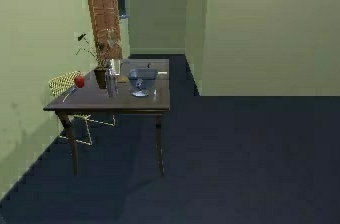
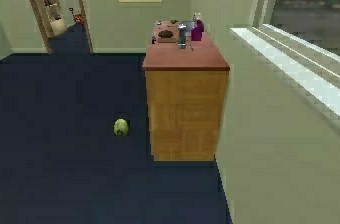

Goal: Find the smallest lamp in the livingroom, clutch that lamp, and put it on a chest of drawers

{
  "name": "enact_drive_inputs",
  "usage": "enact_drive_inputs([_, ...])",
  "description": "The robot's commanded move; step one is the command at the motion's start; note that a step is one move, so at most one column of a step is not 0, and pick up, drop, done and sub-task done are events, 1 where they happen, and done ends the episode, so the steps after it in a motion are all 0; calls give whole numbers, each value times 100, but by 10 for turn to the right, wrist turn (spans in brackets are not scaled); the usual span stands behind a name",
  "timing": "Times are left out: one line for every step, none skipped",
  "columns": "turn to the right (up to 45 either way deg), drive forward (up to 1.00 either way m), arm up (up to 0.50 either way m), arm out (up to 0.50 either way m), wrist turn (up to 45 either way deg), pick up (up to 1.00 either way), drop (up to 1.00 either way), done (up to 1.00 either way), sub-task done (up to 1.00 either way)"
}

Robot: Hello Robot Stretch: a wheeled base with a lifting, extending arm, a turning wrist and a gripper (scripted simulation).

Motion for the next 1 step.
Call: enact_drive_inputs([450,0,0,0,0,0,0,0,0])
